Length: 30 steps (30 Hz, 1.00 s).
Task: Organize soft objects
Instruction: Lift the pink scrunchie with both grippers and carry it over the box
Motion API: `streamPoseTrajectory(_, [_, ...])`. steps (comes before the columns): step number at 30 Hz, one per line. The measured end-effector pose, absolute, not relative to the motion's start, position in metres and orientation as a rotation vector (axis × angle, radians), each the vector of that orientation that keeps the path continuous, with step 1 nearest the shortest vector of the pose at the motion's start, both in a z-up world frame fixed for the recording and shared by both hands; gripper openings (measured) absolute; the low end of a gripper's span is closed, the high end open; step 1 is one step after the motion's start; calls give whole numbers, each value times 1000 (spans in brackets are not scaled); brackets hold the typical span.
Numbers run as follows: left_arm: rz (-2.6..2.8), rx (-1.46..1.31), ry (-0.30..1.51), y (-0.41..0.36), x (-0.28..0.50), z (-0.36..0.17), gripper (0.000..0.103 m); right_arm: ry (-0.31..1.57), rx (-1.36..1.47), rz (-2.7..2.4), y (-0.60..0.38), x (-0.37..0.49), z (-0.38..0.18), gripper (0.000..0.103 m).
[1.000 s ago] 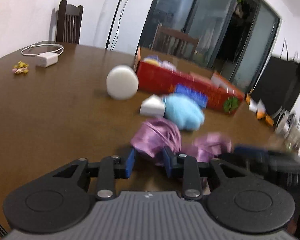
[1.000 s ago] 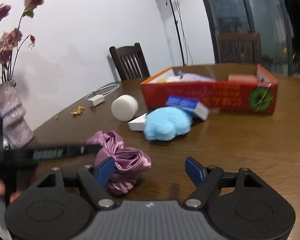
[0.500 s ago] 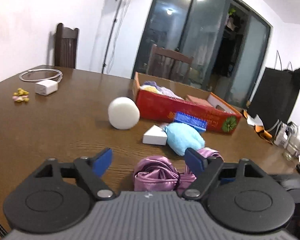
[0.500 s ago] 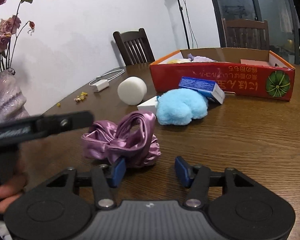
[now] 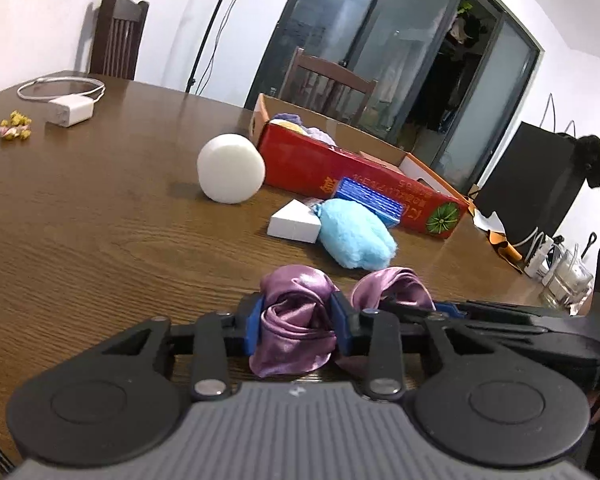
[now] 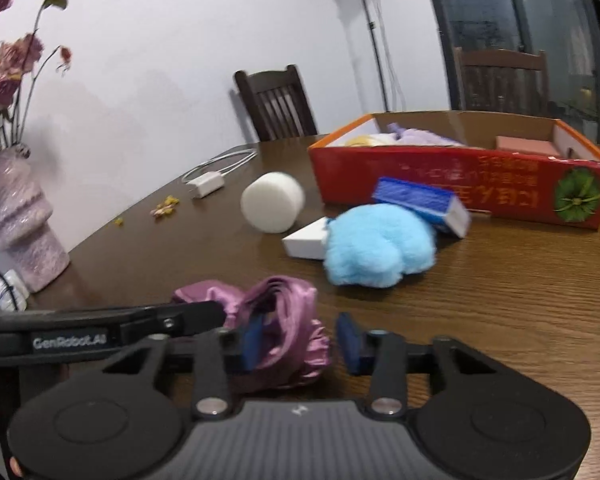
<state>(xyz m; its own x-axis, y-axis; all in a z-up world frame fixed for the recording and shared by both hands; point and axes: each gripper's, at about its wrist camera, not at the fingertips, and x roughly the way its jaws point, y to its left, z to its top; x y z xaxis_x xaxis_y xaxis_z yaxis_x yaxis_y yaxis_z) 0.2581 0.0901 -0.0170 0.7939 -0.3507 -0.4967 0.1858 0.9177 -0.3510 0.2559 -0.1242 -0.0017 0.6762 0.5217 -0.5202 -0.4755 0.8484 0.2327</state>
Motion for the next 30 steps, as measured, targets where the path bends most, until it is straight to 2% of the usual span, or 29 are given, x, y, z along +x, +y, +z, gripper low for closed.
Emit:
streamPoseTrajectory(7, [-350, -308, 589, 85, 256, -15, 27, 599, 75, 578, -128, 241, 1, 15])
streamPoseTrajectory(10, [-404, -323, 570, 72, 262, -1, 26, 568, 72, 563, -143, 235, 16, 14])
streamPoseTrajectory(14, [-502, -295, 508, 49, 304, 44, 26, 474, 68, 537, -174, 251, 52, 14])
streamPoseTrajectory(18, [-549, -255, 524, 14, 384, 85, 26, 401, 45, 490, -209, 305, 91, 14])
streamPoseTrajectory(23, [-497, -218, 587, -30, 507, 110, 26, 458, 79, 440, -240, 422, 122, 14])
streamPoseTrajectory(26, [-425, -250, 661, -38, 576, 101, 26, 545, 66, 422, -239, 508, 124, 14])
streamPoseTrajectory(30, [-313, -294, 839, -40, 657, 66, 26, 705, 108, 410, -230, 605, 96, 14])
